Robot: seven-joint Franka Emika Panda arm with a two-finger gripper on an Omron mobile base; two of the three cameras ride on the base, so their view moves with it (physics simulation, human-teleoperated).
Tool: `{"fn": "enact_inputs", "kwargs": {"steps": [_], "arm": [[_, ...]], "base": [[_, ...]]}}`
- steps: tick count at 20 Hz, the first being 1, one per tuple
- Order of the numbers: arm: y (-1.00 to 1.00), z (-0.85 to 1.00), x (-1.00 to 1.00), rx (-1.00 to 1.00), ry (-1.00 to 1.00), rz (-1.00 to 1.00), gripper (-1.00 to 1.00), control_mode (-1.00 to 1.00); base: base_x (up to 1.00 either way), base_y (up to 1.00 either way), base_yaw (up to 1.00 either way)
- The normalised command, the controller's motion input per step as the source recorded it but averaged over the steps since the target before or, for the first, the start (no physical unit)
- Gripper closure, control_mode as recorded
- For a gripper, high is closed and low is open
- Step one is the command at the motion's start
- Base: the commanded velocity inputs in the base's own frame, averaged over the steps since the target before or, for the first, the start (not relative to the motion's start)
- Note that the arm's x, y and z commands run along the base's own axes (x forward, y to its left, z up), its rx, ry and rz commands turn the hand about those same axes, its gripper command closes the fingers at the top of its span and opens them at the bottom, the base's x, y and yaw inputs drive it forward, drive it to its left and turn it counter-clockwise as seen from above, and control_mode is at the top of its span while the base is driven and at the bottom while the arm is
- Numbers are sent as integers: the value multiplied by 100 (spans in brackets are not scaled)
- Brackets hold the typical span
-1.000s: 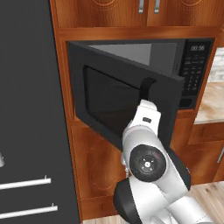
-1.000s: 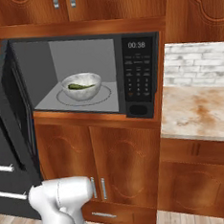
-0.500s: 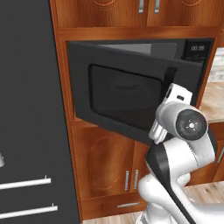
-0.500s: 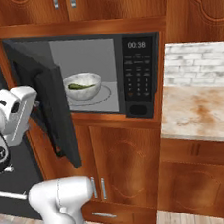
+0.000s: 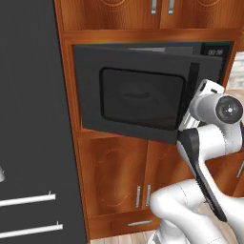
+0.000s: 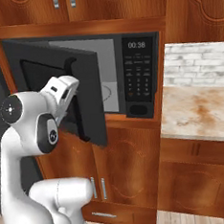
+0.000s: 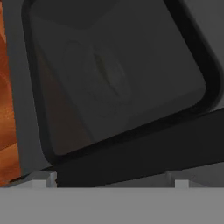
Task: Pick the squash from the sink and place it in the bowl. Then pick the bowl and place it in the microwave. Then close the microwave door and press the start button.
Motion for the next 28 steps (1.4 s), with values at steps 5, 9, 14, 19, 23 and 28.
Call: {"fn": "enact_inputs", "kwargs": {"steps": [5,9,14,19,23,28], "arm": [[-36,0,86,0,0,8,-100,-100],[-39,0,100,0,0,12,-100,-100],[-32,-4,100,0,0,8,-100,-100],[-16,-5,99,0,0,2,-100,-100],[-7,-1,79,0,0,0,-100,-100],[-7,0,23,0,-1,0,-100,-100]], "base": [[0,0,0],[0,0,0],[0,0,0],[0,0,0],[0,0,0],[0,0,0]]}}
